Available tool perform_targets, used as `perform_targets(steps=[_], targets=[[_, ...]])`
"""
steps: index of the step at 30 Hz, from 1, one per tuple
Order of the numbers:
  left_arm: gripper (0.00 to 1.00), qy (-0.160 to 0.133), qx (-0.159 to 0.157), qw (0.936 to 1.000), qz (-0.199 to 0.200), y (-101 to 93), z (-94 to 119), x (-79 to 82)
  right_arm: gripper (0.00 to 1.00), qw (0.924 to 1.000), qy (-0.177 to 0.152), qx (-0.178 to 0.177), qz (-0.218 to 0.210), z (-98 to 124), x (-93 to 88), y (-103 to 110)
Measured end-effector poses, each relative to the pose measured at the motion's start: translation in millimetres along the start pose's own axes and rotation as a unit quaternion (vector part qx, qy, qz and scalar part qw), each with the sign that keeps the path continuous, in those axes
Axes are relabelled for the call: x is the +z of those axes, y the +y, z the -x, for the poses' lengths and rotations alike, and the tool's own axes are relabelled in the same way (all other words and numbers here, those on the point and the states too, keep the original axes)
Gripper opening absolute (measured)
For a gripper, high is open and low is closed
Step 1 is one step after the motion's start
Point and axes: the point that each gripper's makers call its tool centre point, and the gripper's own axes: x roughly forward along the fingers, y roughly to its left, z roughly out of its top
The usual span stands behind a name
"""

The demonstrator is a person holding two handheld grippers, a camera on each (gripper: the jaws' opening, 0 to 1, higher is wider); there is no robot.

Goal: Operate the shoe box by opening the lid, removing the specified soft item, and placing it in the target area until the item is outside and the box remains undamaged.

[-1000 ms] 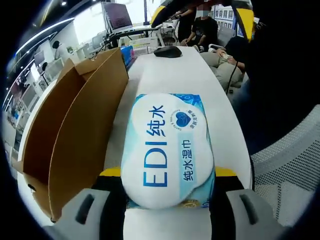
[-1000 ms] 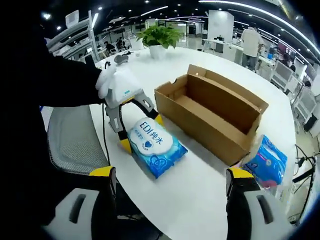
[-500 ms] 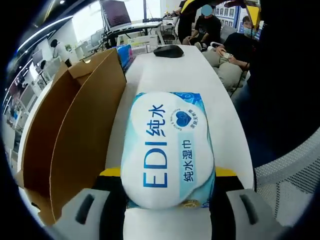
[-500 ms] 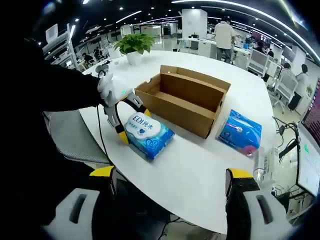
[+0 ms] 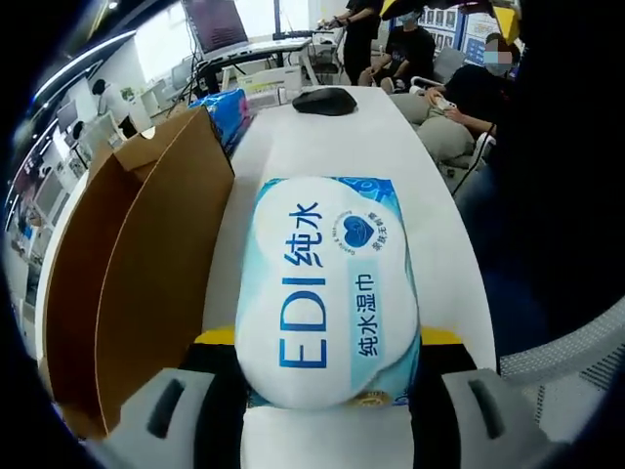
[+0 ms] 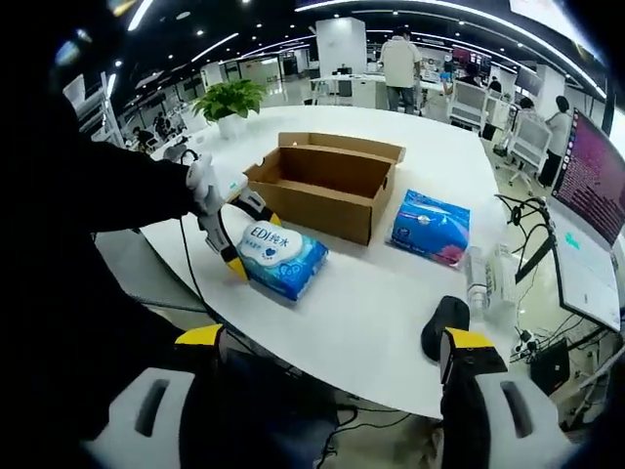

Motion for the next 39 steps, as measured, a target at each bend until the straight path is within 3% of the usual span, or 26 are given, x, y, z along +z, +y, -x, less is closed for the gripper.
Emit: perform_targets(steps=[5,12,29,39], targets=[[0.67,0.002,0.000,1.0000,-0.001,2.1,-7,12.1,0.90,0.9999,0.004,-0.014,-0.003,7,-9.1,-11],[0.67,0.005,0.001,1.0000,-0.001,2.1,-19,30.7,0.91,0.9999,0.002,-0.006,-0.015,11,-16.5,-13],[0.67,0.006,0.003,1.0000,0.002,9.2,-45,72.2,0.91,0.9988,-0.007,-0.024,-0.043,30,-31.7,-55],[0.67,0.011,0.001,0.9999,-0.004,13.8,-60,95.6,0.91,0.9977,-0.005,-0.033,-0.059,42,-49.3,-75]])
